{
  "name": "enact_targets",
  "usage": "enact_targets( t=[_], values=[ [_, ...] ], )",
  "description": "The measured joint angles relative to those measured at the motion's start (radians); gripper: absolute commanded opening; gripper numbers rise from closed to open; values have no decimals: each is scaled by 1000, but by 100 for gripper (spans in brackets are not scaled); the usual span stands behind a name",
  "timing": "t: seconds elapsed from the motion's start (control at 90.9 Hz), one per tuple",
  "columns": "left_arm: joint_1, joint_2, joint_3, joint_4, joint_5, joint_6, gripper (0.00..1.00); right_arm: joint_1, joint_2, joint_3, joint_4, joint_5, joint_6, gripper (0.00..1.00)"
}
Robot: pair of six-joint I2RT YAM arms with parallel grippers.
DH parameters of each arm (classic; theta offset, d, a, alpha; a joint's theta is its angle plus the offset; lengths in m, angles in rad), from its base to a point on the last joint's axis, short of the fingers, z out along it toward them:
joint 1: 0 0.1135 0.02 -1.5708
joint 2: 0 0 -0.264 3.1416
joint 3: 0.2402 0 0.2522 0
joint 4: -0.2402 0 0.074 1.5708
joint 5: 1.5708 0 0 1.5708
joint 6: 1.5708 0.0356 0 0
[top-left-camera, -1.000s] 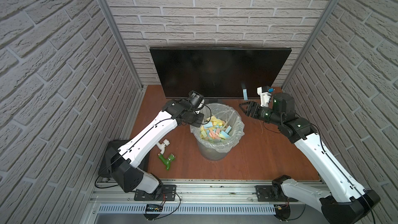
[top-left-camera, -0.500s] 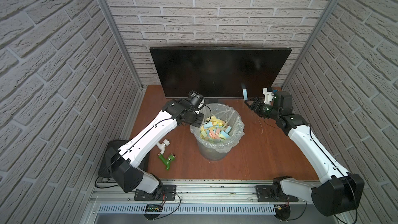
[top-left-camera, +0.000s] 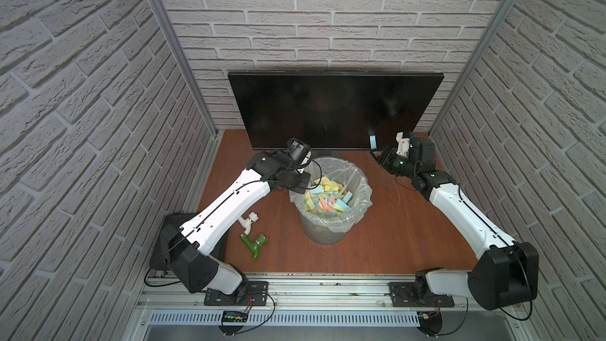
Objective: Remove the sticky note from the monitor
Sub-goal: Tear off the sticky note from the monitor.
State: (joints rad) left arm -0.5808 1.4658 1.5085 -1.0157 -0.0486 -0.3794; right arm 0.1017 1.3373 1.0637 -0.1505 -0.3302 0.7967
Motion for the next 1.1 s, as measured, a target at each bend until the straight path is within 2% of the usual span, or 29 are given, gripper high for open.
enact_targets(
  t=[0.286, 0.748, 0.946, 1.1],
  values=[
    [0, 0, 0, 0, 0, 0, 33, -1, 37, 0, 38, 11, 9, 40],
    [0, 0, 0, 0, 0, 0, 33, -1, 50, 0, 88, 23, 12, 36],
    [0, 0, 0, 0, 1, 0, 33, -1, 51, 10, 89, 23, 13, 15],
    [0, 0, 0, 0, 0, 0, 33, -1, 51, 13, 95, 23, 11, 3]
  ],
)
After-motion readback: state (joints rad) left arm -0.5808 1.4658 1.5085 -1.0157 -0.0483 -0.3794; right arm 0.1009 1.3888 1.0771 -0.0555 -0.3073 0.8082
